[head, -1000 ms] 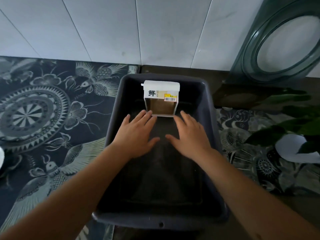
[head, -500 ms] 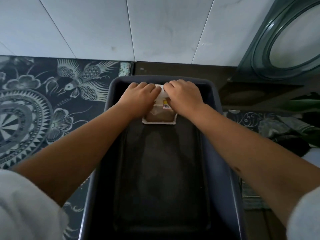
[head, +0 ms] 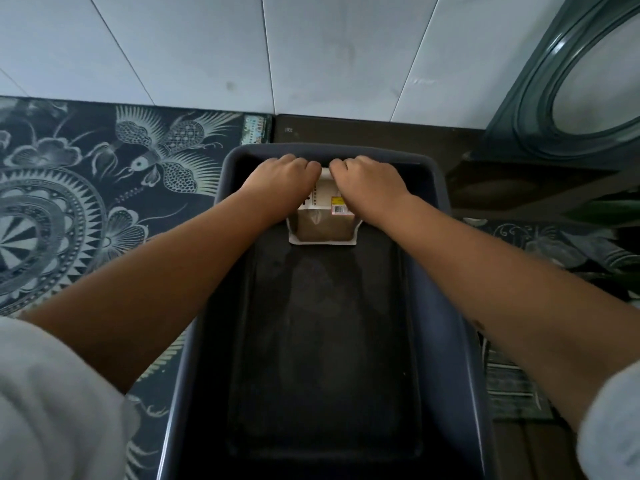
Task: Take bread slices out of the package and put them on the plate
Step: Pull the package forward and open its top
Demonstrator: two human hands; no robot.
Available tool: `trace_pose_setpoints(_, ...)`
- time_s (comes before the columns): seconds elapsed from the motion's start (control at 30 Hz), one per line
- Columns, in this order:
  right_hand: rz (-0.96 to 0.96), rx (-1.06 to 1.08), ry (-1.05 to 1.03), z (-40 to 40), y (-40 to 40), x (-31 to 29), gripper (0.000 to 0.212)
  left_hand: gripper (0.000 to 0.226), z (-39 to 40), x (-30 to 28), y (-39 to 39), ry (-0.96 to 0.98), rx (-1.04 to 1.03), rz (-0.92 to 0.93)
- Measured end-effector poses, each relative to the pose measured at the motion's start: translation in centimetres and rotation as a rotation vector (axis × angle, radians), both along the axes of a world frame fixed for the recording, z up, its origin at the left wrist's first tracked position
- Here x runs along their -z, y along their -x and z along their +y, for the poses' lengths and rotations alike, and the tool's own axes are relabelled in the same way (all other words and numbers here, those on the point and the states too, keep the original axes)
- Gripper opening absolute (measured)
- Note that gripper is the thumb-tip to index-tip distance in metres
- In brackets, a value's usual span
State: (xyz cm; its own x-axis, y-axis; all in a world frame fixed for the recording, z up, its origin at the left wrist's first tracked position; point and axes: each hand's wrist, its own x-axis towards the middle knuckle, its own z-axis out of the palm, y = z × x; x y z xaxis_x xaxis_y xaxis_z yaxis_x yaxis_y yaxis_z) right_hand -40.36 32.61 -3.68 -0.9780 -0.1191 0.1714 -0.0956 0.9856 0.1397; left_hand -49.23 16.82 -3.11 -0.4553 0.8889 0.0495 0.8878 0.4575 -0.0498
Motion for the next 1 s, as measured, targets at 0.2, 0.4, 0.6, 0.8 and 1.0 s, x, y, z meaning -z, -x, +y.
trace_pose_setpoints(0.2,0.066,-0.092,0.076,-1.2,-3.5,-0.9,0.014,0.027,-2.7,-1.2,-3.2,-0.063,0.086,0.034)
trace_pose_setpoints(0.4,0.019,-0.108,0.146,-5.2,-11.8,-2.0,0.016,0.038,-7.5,-2.3,-11.1,-0.096,0.103,-0.064)
trace_pose_setpoints(0.6,-0.022,-0.083,0.156,-10.7,-21.9,-1.4,0.025,0.045,-13.2,-2.5,-20.8,-0.128,0.131,-0.147)
trace_pose_setpoints(0.8,-0.088,-0.040,0.235,-14.8,-29.2,-0.8,0.039,0.050,-17.1,-1.1,-27.6,-0.118,0.121,-0.209)
trace_pose_setpoints(1.0,-0.094,0.067,0.290,-16.5,-32.1,-0.8,0.023,0.045,-18.7,-0.1,-30.0,-0.047,0.037,-0.252)
